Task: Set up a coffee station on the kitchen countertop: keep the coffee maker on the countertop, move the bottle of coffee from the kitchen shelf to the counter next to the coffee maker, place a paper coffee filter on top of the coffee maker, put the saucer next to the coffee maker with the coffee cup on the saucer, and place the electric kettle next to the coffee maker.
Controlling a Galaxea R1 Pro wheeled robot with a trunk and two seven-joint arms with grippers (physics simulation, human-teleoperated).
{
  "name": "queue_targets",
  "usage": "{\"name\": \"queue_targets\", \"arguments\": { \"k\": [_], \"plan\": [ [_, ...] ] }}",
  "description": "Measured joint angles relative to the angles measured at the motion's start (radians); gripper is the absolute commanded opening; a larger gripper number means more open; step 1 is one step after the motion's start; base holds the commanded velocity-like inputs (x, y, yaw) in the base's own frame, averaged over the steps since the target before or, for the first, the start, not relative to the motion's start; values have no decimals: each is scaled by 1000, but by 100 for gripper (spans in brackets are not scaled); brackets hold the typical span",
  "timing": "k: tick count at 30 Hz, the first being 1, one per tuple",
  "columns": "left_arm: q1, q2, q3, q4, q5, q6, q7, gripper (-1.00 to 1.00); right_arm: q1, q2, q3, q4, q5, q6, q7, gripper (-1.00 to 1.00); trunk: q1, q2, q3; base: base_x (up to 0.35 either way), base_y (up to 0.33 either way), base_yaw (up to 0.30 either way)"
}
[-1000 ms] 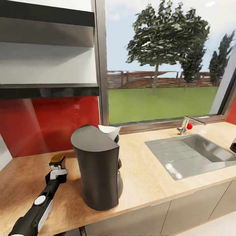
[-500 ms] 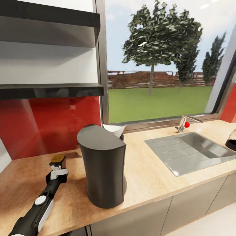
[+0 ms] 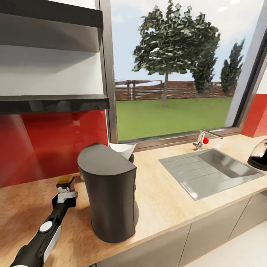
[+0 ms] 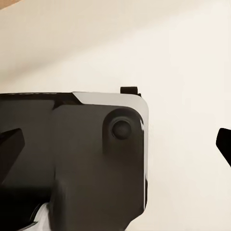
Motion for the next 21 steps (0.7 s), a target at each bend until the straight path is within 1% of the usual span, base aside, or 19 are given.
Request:
{"name": "queue_targets", "arguments": {
  "k": [6, 13, 21],
  "plan": [
    [-1, -2, -1, 1, 0, 0, 0, -100, 0, 0, 0, 0, 0, 0, 0, 100, 0, 0, 0, 1, 0, -139],
    [1, -3, -1, 1, 0, 0, 0, -100, 0, 0, 0, 0, 0, 0, 0, 100, 0, 0, 0, 2, 0, -17],
    [0, -3, -3, 1, 0, 0, 0, -100, 0, 0, 0, -1, 0, 0, 0, 100, 0, 0, 0, 67, 0, -1]
  ]
}}
